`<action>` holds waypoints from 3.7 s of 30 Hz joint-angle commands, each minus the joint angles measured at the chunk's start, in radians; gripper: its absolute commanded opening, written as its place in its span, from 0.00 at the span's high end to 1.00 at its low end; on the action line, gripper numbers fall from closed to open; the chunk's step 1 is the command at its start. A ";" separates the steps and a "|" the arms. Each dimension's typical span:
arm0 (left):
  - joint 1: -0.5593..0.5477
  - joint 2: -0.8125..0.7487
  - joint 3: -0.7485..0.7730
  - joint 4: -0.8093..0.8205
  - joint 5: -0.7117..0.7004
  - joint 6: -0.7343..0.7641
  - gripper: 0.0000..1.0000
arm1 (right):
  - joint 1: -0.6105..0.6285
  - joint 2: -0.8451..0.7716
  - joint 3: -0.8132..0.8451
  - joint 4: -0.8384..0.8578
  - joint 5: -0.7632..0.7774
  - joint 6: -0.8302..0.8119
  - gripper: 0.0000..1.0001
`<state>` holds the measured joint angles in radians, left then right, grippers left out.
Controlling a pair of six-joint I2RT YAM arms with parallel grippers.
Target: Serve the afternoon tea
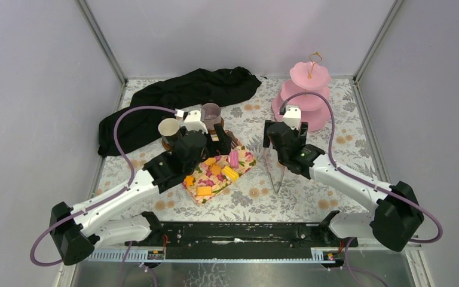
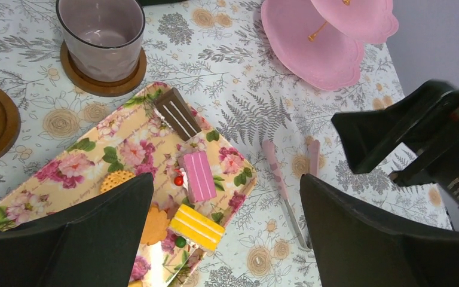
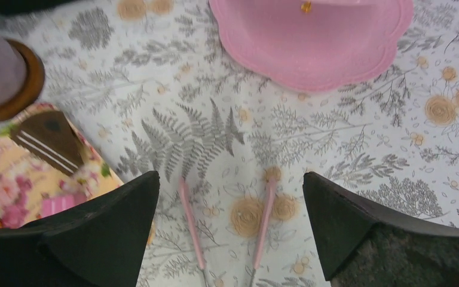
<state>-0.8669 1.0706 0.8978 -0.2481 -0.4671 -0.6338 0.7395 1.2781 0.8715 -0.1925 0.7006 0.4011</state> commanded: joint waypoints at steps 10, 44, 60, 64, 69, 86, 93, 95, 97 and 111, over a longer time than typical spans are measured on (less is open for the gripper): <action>0.106 -0.098 -0.101 0.109 0.110 -0.015 0.00 | -0.007 -0.038 0.007 0.020 0.167 0.133 0.01; 0.108 -0.191 -0.163 0.142 0.068 0.038 0.03 | -0.507 0.285 0.003 0.560 -0.311 0.626 0.19; 0.112 -0.218 -0.213 0.170 0.075 0.051 0.06 | -0.560 0.380 -0.018 0.762 -0.360 0.680 0.25; 0.112 -0.219 -0.217 0.174 0.082 0.048 0.07 | -0.570 0.434 0.001 0.784 -0.362 0.683 0.28; 0.111 -0.229 -0.234 0.183 0.083 0.045 0.08 | -0.584 0.467 0.005 0.846 -0.370 0.685 0.32; 0.114 -0.227 -0.242 0.196 0.066 0.052 0.09 | -0.605 0.552 0.072 0.888 -0.416 0.703 0.68; 0.122 -0.227 -0.243 0.200 0.061 0.050 0.09 | -0.605 0.528 0.076 0.853 -0.464 0.692 0.96; 0.127 -0.224 -0.243 0.202 0.064 0.049 0.09 | -0.605 0.507 0.067 0.832 -0.483 0.691 0.99; 0.132 -0.225 -0.243 0.203 0.064 0.047 0.09 | -0.605 0.480 0.041 0.828 -0.501 0.694 1.00; 0.170 -0.251 -0.250 0.232 0.083 0.051 0.09 | -0.585 0.332 -0.145 0.939 -0.645 0.841 1.00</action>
<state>-0.7094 0.8349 0.6609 -0.0971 -0.3813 -0.5961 0.1387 1.6821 0.7444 0.6697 0.1181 1.2095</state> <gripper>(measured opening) 0.913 0.066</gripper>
